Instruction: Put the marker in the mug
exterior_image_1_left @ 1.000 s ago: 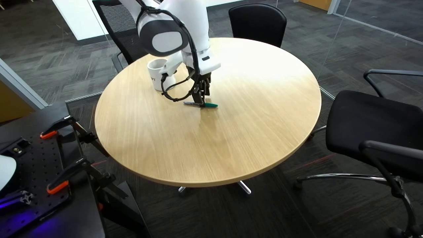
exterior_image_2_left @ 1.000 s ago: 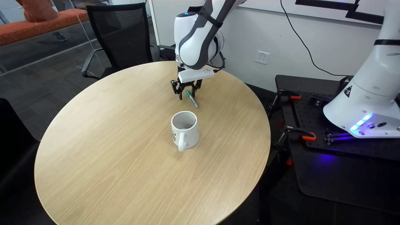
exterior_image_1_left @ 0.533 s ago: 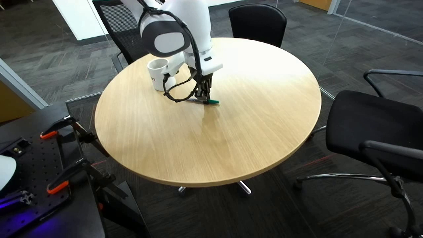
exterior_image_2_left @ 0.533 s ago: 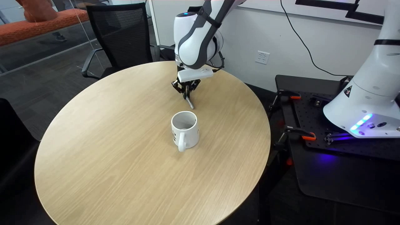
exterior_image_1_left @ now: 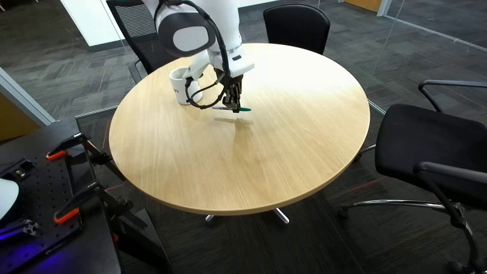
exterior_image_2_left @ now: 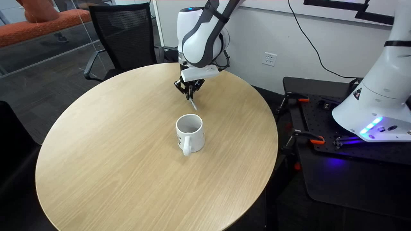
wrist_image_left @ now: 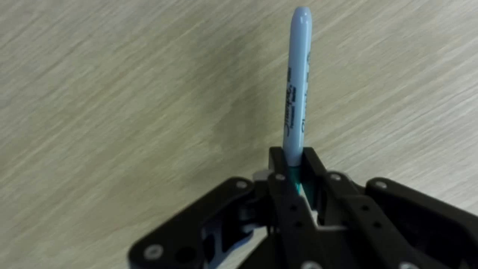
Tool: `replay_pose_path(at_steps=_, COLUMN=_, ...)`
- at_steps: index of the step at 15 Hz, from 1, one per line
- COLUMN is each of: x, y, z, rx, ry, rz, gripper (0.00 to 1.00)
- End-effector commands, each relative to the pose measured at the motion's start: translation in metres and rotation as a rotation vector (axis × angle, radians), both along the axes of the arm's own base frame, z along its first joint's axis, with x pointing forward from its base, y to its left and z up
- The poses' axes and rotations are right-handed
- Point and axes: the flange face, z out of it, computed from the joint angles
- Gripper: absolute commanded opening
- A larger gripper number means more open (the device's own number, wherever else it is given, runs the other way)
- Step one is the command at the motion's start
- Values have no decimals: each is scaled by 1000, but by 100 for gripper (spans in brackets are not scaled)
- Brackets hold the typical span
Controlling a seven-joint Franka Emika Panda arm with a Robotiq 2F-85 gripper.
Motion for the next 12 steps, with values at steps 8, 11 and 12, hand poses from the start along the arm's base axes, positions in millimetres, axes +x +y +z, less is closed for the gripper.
replay_pose_path(at_steps=8, x=-57, y=33, z=121, rx=-43, ry=49, rz=236, gripper=4)
replay_pose_path(at_steps=11, x=-73, y=42, z=148, rx=-125, ry=101, rz=391, gripper=4)
replay_pose_path(at_steps=12, x=-78, y=45, z=158, rx=-151, ry=119, rz=439, gripper=4)
